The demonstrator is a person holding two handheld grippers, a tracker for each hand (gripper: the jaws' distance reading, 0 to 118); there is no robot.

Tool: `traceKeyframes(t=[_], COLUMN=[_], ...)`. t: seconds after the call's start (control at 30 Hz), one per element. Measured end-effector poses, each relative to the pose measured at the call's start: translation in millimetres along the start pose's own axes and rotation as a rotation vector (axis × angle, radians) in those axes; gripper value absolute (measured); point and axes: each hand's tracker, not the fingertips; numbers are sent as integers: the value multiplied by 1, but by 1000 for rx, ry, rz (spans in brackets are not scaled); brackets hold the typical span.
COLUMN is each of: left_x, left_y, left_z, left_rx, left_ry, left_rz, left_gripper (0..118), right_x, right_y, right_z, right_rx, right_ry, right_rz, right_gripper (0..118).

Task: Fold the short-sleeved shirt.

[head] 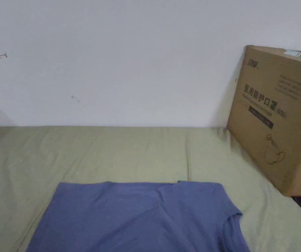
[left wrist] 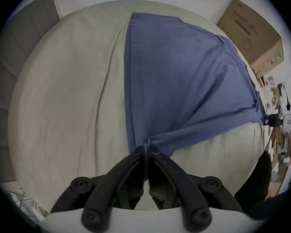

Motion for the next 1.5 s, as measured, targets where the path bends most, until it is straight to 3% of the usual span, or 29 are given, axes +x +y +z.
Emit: traceKeyframes(t=[0.1,0.3,0.5,0.53,0.57,0.63,0.67,0.9,0.97,1.0,1.03,1.07,1.1,1.17,1.23,1.43,1.47,1.5], left_x=[1,18,31,30,32,33,31,42,45,49,52,53,60,73,81,59,51,44], left_y=[-30,-65,-75,-75,-75,-77,-79,-86,-85,-86,-88,-89,-92,-101,-109,-107,-106,-107], left_z=[10,26,38,41,46,53,55,94,109,119,131,139,149,162,171,143,134,123], left_rx=[-62,-122,-119,-112,-105,-111,-122,-23,60,114,192,258,332,429,493,337,308,297], left_ry=[-26,-9,13,15,13,23,17,-68,-97,-91,-71,-72,-55,19,-8,29,34,29], left_rz=[-19,-79,-81,-83,-85,-71,-60,-4,44,68,97,111,88,37,27,137,154,161], left_gripper=[3,2,3,6,24,102,107,104,102,94,65,32,2,0,0,1,4,23], right_x=[-1,-6,-4,-3,-1,1,1,-18,-27,-32,-37,-41,-57,-70,-69,-55,-52,-50], right_y=[-36,-71,-74,-74,-75,-78,-80,-83,-82,-83,-86,-89,-90,-97,-94,-92,-91,-93], right_z=[7,12,10,12,15,18,18,58,72,81,90,96,109,118,119,115,115,114], right_rx=[-105,-131,-110,-97,-73,-89,-107,74,168,219,283,347,396,489,505,507,501,490], right_ry=[2,-37,-17,-3,33,56,55,33,49,83,124,168,170,149,235,391,381,375], right_rz=[28,53,-11,-37,-61,-131,-136,-117,-122,-121,-119,-117,-132,-183,-226,-364,-368,-384], right_gripper=[0,0,0,5,27,116,115,115,105,87,43,8,4,3,3,2,2,2])
